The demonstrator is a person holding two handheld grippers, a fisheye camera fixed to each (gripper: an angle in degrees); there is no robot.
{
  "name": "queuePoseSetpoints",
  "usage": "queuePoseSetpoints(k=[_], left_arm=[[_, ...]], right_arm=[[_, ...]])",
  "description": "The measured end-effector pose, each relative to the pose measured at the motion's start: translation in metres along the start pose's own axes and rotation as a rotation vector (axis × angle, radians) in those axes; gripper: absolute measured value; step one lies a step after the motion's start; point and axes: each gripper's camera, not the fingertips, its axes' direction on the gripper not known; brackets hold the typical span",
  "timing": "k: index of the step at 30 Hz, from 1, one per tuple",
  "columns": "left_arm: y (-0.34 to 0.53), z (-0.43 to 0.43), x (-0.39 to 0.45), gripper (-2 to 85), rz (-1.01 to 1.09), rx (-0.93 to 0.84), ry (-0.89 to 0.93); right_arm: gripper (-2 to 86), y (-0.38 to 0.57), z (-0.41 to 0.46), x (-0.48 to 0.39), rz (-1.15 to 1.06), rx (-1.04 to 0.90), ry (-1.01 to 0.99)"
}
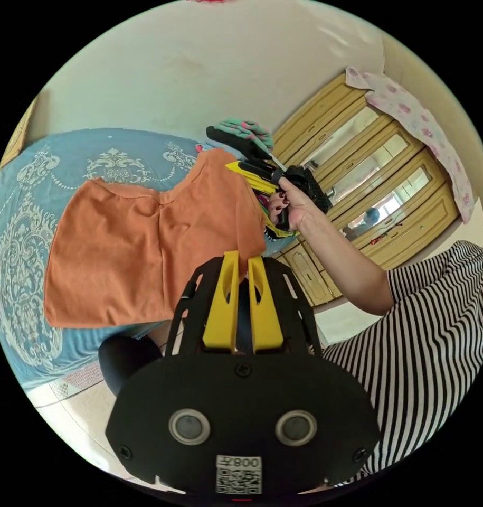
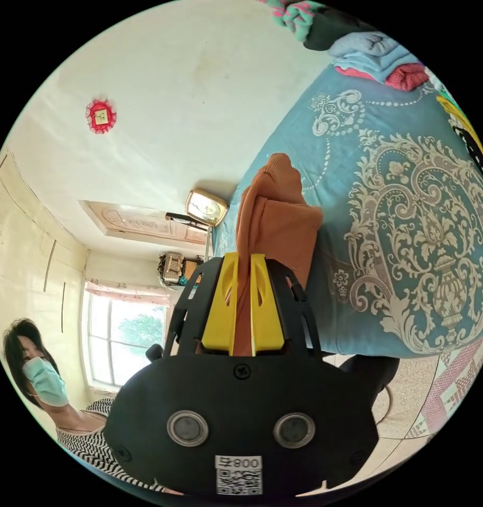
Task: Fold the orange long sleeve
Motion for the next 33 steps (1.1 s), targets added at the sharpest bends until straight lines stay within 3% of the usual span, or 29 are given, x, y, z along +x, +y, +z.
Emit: queuePoseSetpoints(k=[14, 33], left_arm=[[0.108, -0.079, -0.185, 2.3, -0.364, 0.258, 0.140], [0.219, -0.080, -0.351, 2.8, -0.703, 0.379, 0.202]], right_arm=[[3.6, -0.076, 0.209, -0.146, -0.095, -0.169, 0.039], [3.3, -0.126, 0.420, -0.206, -0.073, -0.344, 0.216]])
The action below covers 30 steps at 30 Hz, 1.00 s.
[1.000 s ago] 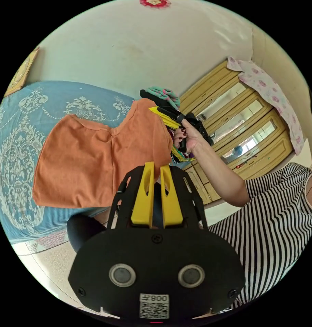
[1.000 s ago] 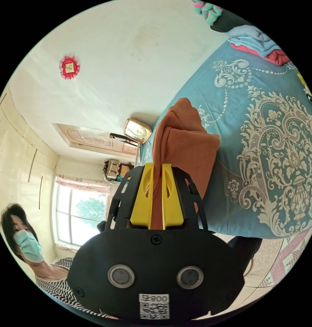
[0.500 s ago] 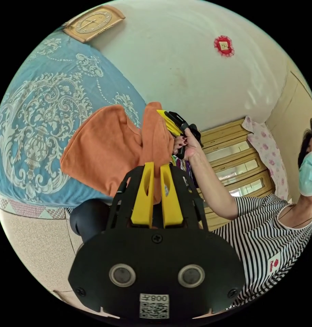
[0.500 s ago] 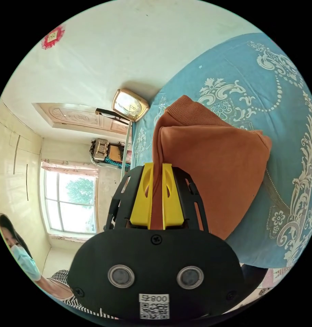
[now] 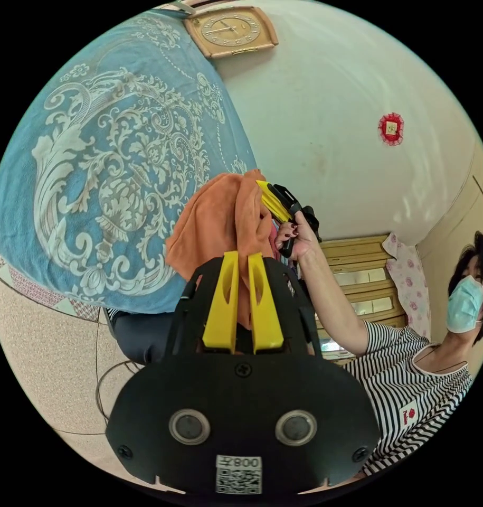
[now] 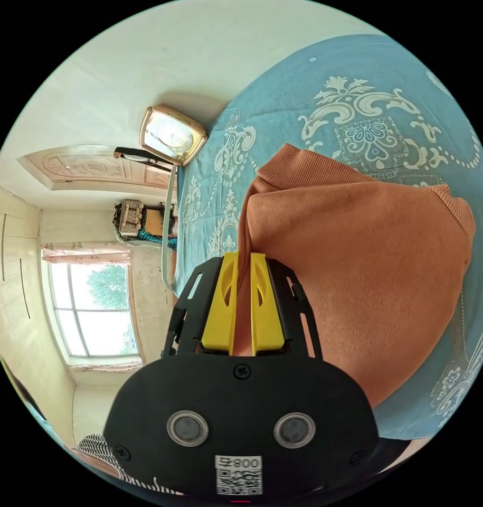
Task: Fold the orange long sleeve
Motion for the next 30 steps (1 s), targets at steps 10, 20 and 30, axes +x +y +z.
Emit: queuePoseSetpoints(k=[10, 20, 30], left_arm=[[0.017, -0.004, -0.054, 2.1, -0.126, 0.042, 0.026], [0.020, 0.011, 0.005, 0.3, 0.173, 0.036, -0.141], [0.022, 0.079, 0.001, 0.1, 0.242, -0.116, -0.464]], right_arm=[[4.3, -0.018, 0.042, -0.033, -0.014, -0.052, 0.092], [3.4, -0.006, 0.030, -0.077, -0.078, -0.047, 0.040], [0.4, 0.004, -0.026, -0.109, -0.198, 0.031, 0.242]])
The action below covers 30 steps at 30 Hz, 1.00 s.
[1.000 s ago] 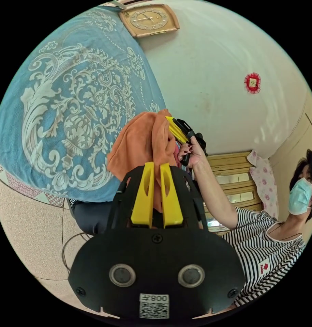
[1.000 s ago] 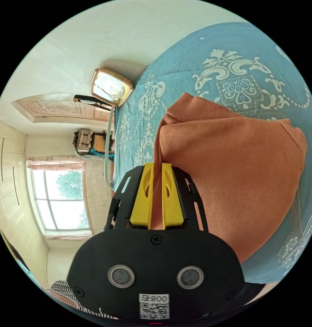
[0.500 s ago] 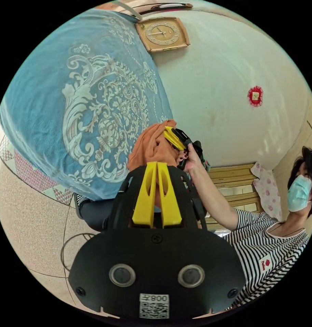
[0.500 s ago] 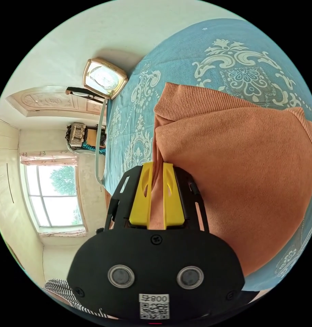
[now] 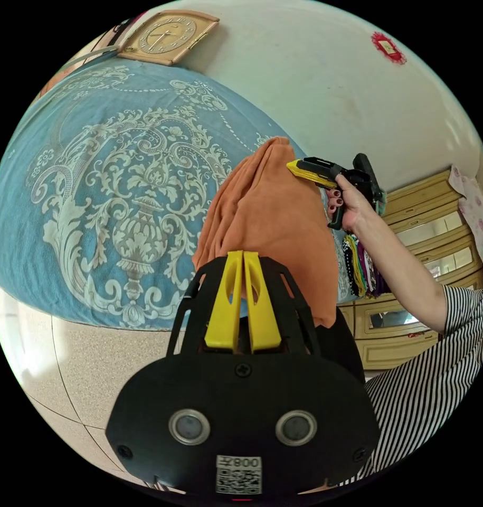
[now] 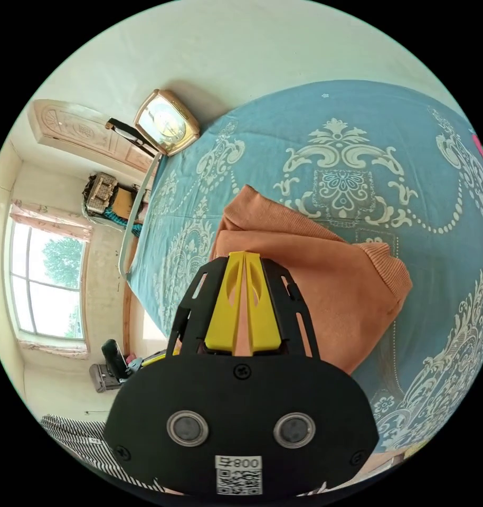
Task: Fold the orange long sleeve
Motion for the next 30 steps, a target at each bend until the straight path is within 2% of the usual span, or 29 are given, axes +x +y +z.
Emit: queuePoseSetpoints(k=[5, 10, 15, 17, 22, 26, 30], left_arm=[[0.006, 0.016, 0.006, 0.1, -0.018, -0.005, -0.023], [0.010, 0.020, 0.008, 0.1, -0.042, -0.002, 0.026], [0.018, 0.006, 0.025, 0.1, 0.000, 0.050, 0.013], [0.021, 0.009, 0.029, 0.1, 0.009, 0.032, -0.018], [0.022, 0.035, 0.027, 0.1, 0.016, -0.046, -0.102], [0.023, 0.045, 0.031, 0.2, 0.023, -0.076, -0.156], [0.030, 0.032, 0.034, 0.4, 0.008, -0.035, -0.136]], right_arm=[[0.2, -0.003, 0.032, 0.008, 0.058, -0.109, 0.066], [0.2, 0.010, 0.008, -0.005, 0.015, -0.122, 0.043], [0.2, 0.081, -0.054, -0.028, -0.116, -0.069, -0.072], [0.2, 0.140, -0.074, -0.038, -0.156, -0.092, -0.149], [0.2, 0.242, -0.064, -0.045, -0.132, -0.141, -0.168], [0.1, 0.249, -0.052, -0.033, -0.090, -0.174, -0.188], [0.3, 0.257, -0.062, -0.039, -0.107, -0.212, -0.157]])
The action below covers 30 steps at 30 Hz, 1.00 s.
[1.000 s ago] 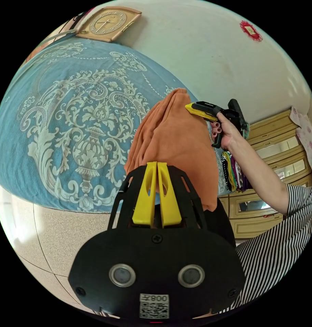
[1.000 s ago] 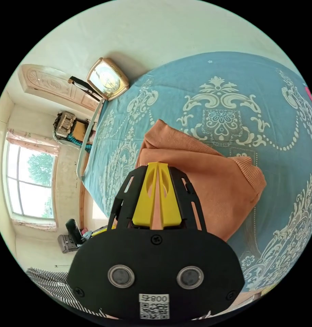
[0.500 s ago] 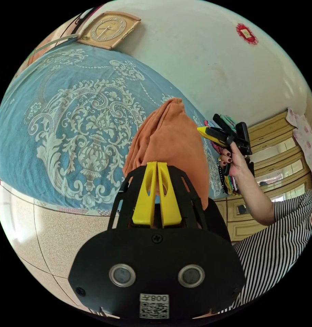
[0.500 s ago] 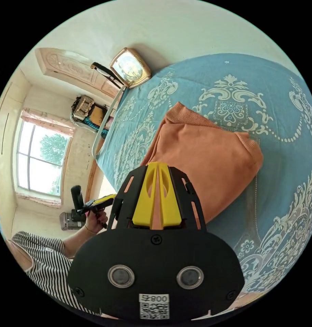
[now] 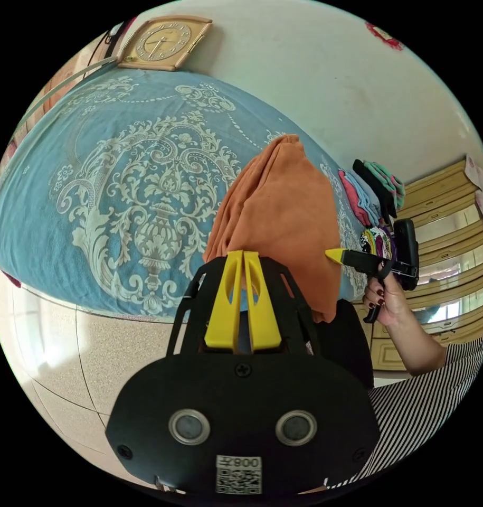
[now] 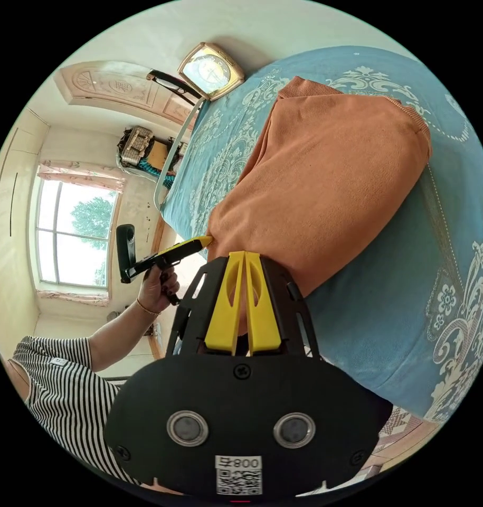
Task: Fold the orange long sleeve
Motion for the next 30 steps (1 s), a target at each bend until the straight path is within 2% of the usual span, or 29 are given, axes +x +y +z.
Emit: queuePoseSetpoints(k=[3, 6, 10, 13, 17, 30], left_arm=[[0.015, -0.016, -0.007, 0.7, -0.024, 0.061, 0.063], [0.034, -0.022, -0.022, 1.5, -0.070, 0.079, 0.134], [0.063, -0.015, -0.045, 3.6, -0.156, 0.066, 0.271], [0.080, -0.007, -0.057, 4.8, -0.211, 0.070, 0.354], [0.095, 0.007, -0.068, 5.9, -0.271, 0.071, 0.479], [0.111, 0.033, -0.096, 9.5, -0.346, 0.041, 0.632]], right_arm=[[0.8, 0.028, -0.017, -0.005, -0.007, 0.036, 0.005], [1.9, 0.070, -0.035, 0.009, 0.049, 0.100, -0.087], [8.3, 0.140, -0.046, 0.050, 0.196, 0.193, -0.228], [10.7, 0.177, -0.033, 0.078, 0.308, 0.191, -0.343], [13.0, 0.206, -0.006, 0.093, 0.347, 0.153, -0.383], [16.0, 0.271, 0.027, 0.133, 0.459, 0.225, -0.599]])
